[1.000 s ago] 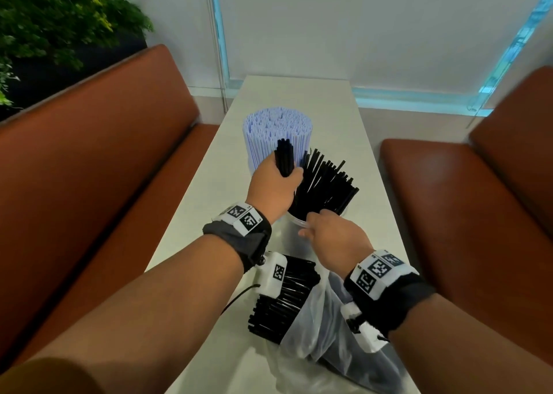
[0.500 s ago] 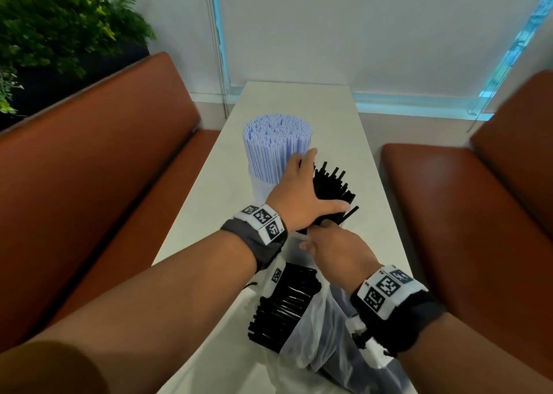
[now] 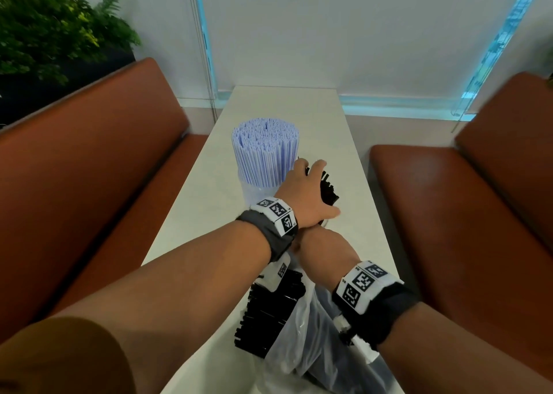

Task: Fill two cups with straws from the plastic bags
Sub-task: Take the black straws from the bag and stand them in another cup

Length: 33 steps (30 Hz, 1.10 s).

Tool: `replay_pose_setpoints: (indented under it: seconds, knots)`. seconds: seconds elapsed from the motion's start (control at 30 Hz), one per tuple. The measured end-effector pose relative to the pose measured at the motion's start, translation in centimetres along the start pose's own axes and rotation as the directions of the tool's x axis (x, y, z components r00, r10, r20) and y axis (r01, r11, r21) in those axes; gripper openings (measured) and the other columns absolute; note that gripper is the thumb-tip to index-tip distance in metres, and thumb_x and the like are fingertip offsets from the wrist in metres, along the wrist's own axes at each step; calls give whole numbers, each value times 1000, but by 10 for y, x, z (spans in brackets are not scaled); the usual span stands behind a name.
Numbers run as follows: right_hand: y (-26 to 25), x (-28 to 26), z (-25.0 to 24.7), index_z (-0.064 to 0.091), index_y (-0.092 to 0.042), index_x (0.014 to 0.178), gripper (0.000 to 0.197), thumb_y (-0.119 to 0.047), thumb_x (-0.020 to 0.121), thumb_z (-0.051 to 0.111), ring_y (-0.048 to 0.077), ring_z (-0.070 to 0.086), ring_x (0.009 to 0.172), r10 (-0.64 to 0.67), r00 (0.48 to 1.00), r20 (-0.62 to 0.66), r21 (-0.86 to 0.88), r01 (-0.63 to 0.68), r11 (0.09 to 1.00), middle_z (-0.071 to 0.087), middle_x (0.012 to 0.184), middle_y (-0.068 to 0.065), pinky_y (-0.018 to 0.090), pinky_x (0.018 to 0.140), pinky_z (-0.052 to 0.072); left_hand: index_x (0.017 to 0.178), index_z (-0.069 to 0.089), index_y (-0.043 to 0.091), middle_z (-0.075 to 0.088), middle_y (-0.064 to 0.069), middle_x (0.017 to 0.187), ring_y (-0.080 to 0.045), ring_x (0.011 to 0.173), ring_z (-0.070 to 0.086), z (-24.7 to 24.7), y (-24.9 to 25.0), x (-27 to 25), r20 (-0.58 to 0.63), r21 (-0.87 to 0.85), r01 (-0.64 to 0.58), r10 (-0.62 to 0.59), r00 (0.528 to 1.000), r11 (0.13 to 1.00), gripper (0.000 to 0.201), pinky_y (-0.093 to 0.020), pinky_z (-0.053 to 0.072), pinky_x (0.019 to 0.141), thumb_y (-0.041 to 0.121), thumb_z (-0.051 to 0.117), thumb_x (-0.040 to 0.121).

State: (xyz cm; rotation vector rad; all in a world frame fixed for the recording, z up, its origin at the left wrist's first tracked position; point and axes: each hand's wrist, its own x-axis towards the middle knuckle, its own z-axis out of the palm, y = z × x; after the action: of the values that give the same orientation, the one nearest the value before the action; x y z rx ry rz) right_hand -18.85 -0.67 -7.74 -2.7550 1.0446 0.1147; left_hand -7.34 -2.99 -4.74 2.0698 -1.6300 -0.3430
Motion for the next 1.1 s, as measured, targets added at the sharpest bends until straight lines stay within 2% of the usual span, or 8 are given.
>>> replay_pose_setpoints:
  seconds: [0.1,0.2,0.27,0.4,0.5,0.8,0.93,1.1]
  knots:
    - [0,-2,-5,58,-17,120,22,-22,101,47,29,65,88,-27,999,-20,35,27,999,59,112,8,34,66,40,144,33,27,35,-4,136,-27,115,52,-5,-3,4,-96,-49,-43,38,995,998,81,-36,50,91,40,76,77]
    - [0,3,-9,58,-20,126,31,-34,102,45,31,64,93,-58,998,28,55,56,997,58,116,8,36,70,44,153,4,47,24,-2,151,-22,109,53,-8,-7,5,-129,-82,-181,169,977,980,107,-33,52,82,32,77,77]
    - [-1,7,-10,60,-22,124,31,-38,102,46,30,65,95,-61,997,47,76,57,995,60,117,8,36,75,48,152,2,53,19,1,159,-22,112,54,-12,-7,5,-61,-2,-229,229,972,973,106,-34,52,85,35,76,79]
    - [-1,10,-9,62,-23,114,22,-35,100,50,26,63,83,-80,997,18,134,77,988,62,107,6,35,69,50,138,56,32,51,3,139,-24,118,51,-16,-10,7,64,102,-223,217,974,970,48,-39,46,98,37,65,91]
    - [1,11,-8,60,-20,114,17,-27,100,53,24,63,79,-110,994,2,74,109,991,61,106,6,34,65,51,121,66,25,58,3,124,-24,110,52,-17,-15,5,42,89,-227,224,974,970,31,-36,45,92,33,63,92]
    - [6,11,-10,53,-16,102,22,-36,106,46,14,44,79,-206,978,42,40,204,978,37,83,-13,29,66,38,102,68,18,57,9,105,-17,106,51,-39,-33,-7,-401,-186,-265,173,900,946,14,-26,41,92,22,69,88]
    - [7,11,-10,47,-20,93,22,-39,105,47,21,57,80,-177,984,21,117,174,978,46,90,-4,30,63,39,120,62,20,58,5,127,-22,119,47,-33,-46,-14,-178,-26,-198,190,965,980,29,-30,38,95,32,65,94]
    - [4,13,-11,58,-15,119,28,-37,105,47,22,58,97,-155,987,47,86,150,985,54,113,3,32,75,44,138,50,23,44,2,148,-25,135,37,-32,-44,-8,-72,196,-300,318,945,934,49,-41,41,106,37,61,93]
